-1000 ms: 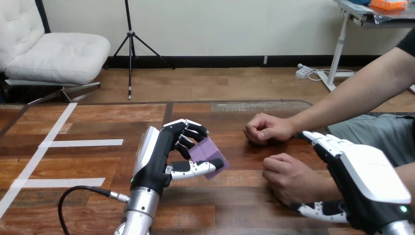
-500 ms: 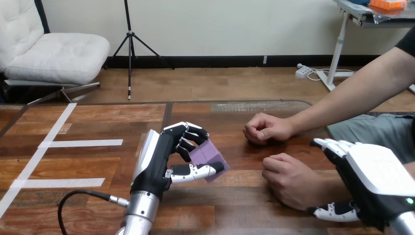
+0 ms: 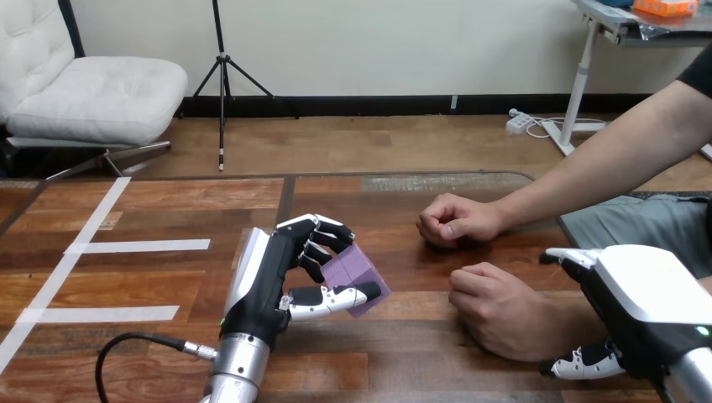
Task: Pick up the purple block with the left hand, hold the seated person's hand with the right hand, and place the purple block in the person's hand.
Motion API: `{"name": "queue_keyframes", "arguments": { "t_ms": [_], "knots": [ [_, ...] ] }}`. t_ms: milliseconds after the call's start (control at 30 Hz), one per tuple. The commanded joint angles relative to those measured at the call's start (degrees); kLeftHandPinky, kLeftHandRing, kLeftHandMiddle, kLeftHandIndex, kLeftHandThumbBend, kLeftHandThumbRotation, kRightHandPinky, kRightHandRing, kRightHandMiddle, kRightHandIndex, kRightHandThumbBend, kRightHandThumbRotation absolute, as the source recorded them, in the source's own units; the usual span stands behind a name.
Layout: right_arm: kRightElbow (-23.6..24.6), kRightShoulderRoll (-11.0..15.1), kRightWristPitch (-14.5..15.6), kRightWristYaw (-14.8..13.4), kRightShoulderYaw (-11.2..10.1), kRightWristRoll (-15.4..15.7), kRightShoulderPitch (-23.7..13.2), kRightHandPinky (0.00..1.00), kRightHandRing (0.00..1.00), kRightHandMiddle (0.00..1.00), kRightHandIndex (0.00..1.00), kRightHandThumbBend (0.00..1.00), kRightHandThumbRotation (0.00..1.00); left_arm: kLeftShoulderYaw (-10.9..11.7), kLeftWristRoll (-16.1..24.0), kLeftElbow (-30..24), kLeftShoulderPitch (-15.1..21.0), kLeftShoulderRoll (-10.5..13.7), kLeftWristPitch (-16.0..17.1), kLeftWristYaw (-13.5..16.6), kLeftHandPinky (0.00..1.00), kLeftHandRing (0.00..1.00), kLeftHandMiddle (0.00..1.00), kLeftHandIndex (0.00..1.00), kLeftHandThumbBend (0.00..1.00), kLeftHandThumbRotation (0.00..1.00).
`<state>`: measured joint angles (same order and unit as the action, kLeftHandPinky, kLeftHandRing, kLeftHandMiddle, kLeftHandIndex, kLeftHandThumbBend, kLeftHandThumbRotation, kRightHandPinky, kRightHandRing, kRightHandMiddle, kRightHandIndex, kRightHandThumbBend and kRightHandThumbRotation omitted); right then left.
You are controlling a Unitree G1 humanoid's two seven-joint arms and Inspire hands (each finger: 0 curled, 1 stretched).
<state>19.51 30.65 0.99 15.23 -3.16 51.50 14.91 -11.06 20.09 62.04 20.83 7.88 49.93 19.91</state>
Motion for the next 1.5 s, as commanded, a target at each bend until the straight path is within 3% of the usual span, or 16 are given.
{"name": "queue_keyframes", "arguments": {
  "t_ms": [0, 800, 1467],
  "knots": [
    [0.63, 1.94, 1.28, 1.98, 1.19, 1.49, -4.82, 0.86, 0.84, 0.84, 0.83, 0.87, 0.18, 0.98, -0.54, -3.54, 1.90, 0.34, 1.91, 0.14, 0.38, 0.44, 0.51, 0.54, 0.71, 0.00],
    [-0.97, 2.85, 7.20, 10.74, 5.66, 7.96, -9.86, 0.79, 0.81, 0.82, 0.80, 0.87, 0.13, 1.75, -0.63, -4.05, 1.22, 0.89, 3.13, -0.87, 0.38, 0.44, 0.51, 0.54, 0.71, 0.00],
    [-4.41, 2.37, 11.41, 14.85, 9.66, 12.80, -13.88, 0.80, 0.82, 0.82, 0.80, 0.85, 0.07, 1.85, -0.60, -6.03, 0.12, 1.47, 3.16, -1.53, 0.37, 0.43, 0.51, 0.54, 0.71, 0.00]
  ]
}}
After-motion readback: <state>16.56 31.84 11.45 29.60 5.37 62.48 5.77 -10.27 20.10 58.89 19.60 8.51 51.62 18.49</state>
